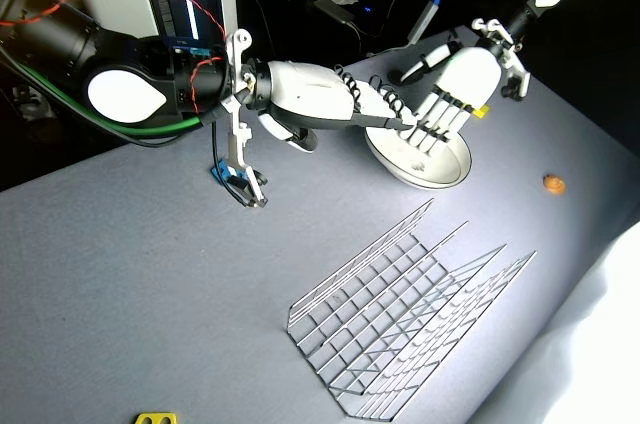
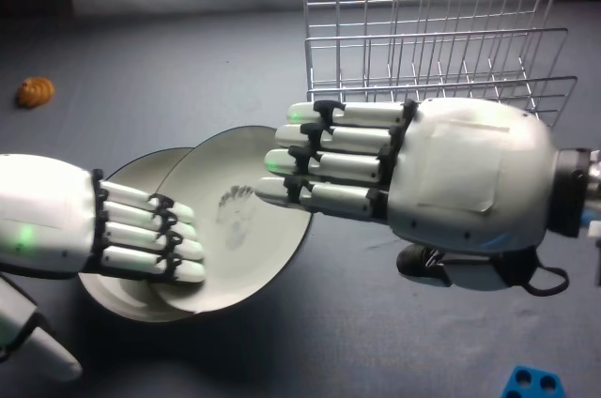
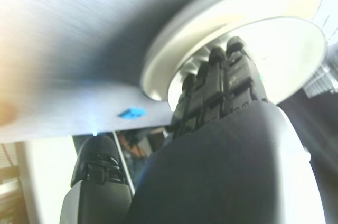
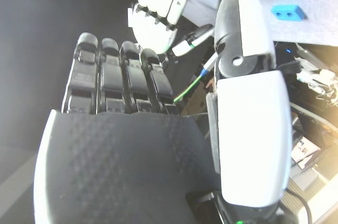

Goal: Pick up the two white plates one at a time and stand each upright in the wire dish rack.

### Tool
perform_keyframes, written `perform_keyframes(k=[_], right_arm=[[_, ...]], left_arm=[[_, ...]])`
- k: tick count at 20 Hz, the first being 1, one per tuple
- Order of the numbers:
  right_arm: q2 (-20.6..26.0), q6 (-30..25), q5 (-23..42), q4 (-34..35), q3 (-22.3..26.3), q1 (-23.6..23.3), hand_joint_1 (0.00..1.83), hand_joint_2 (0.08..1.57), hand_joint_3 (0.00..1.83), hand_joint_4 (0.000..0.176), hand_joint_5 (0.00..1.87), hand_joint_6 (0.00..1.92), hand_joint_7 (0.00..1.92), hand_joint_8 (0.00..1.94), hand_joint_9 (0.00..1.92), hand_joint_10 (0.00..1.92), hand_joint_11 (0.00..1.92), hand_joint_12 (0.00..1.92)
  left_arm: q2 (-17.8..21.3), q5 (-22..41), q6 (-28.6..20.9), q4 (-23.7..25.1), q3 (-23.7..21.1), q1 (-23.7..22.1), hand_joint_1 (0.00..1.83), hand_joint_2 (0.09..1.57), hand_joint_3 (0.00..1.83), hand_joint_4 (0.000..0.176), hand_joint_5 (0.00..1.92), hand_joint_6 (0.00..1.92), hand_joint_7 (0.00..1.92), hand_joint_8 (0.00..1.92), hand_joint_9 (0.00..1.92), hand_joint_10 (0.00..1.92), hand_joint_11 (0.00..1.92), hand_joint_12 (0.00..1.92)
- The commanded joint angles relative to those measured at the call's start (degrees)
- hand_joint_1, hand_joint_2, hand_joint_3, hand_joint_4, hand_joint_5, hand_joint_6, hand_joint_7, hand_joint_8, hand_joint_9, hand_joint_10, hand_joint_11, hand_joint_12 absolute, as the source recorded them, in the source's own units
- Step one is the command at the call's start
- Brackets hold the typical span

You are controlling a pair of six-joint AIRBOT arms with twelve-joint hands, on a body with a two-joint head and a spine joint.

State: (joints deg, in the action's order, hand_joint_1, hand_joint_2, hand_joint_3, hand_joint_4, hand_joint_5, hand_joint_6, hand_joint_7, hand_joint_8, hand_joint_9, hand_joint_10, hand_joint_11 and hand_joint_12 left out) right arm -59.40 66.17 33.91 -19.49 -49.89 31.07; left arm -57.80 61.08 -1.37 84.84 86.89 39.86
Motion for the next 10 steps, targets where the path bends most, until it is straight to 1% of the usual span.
perform_keyframes(k=[1, 3, 10], right_arm=[[-0.26, 0.72, 7.18, 0.44, 0.04, -0.16, 1.12, 1.05, 0.00, 0.000, 0.04, 0.01, 0.00, 0.00, 0.00, 0.00, 0.00, 0.00], [-2.25, 2.51, 7.71, 0.44, -0.78, -0.01, 1.12, 1.05, 0.00, 0.000, 0.05, 0.01, 0.00, 0.00, 0.00, 0.00, 0.00, 0.00], [-7.04, 4.09, 7.74, 0.44, -4.14, -0.14, 1.06, 1.06, 0.00, 0.000, 0.05, 0.01, 0.00, 0.00, 0.00, 0.00, 0.00, 0.00]], left_arm=[[-0.70, 2.14, 0.00, -1.58, -0.40, -0.21, 0.00, 1.13, 0.00, 0.000, 0.00, 0.00, 0.00, 0.00, 0.00, 0.00, 0.00, 0.00], [-1.38, 1.46, 0.00, -1.58, -1.04, -0.61, 0.00, 1.13, 0.00, 0.000, 0.00, 0.00, 0.00, 0.00, 0.00, 0.00, 0.00, 0.00], [-2.06, 1.21, 0.00, -1.57, -0.66, -0.64, 0.00, 1.13, 0.00, 0.000, 0.00, 0.00, 0.00, 0.00, 0.00, 0.00, 0.00, 0.00]])
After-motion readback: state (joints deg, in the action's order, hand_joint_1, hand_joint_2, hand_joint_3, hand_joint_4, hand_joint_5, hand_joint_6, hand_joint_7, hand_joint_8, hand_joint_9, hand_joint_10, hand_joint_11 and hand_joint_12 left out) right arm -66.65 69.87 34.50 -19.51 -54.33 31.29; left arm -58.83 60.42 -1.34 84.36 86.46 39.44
